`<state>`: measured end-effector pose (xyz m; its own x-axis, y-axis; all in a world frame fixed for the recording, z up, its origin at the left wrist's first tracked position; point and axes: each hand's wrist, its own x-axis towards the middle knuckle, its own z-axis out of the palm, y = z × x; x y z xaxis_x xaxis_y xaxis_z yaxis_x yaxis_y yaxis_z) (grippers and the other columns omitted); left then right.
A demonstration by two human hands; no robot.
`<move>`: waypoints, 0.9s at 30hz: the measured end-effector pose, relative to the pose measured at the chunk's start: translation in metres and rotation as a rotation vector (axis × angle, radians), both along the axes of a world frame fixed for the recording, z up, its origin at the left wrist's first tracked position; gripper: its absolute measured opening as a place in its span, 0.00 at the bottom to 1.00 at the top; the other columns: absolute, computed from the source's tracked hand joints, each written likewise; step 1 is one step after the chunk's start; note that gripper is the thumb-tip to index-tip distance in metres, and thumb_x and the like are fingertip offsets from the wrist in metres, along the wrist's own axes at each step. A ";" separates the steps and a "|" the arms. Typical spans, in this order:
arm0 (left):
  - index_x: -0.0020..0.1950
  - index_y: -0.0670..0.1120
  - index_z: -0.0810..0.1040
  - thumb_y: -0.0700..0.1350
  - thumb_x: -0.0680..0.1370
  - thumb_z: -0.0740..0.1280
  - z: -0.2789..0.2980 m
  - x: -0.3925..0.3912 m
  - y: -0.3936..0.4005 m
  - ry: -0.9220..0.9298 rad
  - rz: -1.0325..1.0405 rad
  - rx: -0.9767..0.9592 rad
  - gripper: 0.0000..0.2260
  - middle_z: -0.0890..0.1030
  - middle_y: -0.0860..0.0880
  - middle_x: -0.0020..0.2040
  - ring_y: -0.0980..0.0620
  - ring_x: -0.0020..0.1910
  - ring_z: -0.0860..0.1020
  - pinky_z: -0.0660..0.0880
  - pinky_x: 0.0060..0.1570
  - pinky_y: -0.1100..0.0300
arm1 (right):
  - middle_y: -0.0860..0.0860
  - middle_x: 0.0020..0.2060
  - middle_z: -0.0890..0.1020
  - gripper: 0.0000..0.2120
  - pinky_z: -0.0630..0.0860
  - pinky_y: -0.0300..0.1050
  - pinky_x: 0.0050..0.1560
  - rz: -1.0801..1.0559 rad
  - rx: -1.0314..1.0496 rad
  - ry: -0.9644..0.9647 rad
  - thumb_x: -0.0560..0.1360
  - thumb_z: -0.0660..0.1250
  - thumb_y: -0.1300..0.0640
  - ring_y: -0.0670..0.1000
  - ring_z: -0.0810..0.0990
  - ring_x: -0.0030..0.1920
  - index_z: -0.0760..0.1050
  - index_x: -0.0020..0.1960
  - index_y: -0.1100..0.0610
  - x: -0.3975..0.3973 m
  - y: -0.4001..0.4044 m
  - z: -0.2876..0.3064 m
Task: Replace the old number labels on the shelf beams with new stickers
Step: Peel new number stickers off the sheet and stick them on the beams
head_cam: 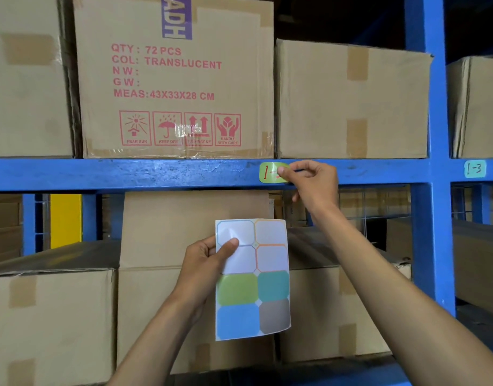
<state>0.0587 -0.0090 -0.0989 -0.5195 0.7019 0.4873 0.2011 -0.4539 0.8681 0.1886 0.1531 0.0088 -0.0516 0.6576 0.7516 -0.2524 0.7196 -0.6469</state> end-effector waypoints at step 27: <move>0.53 0.42 0.85 0.43 0.79 0.68 -0.001 -0.002 -0.011 -0.010 -0.002 0.009 0.08 0.87 0.41 0.48 0.43 0.45 0.85 0.82 0.47 0.47 | 0.47 0.43 0.84 0.21 0.78 0.53 0.42 -0.464 0.054 -0.134 0.61 0.77 0.35 0.51 0.81 0.49 0.74 0.40 0.49 0.005 0.003 0.008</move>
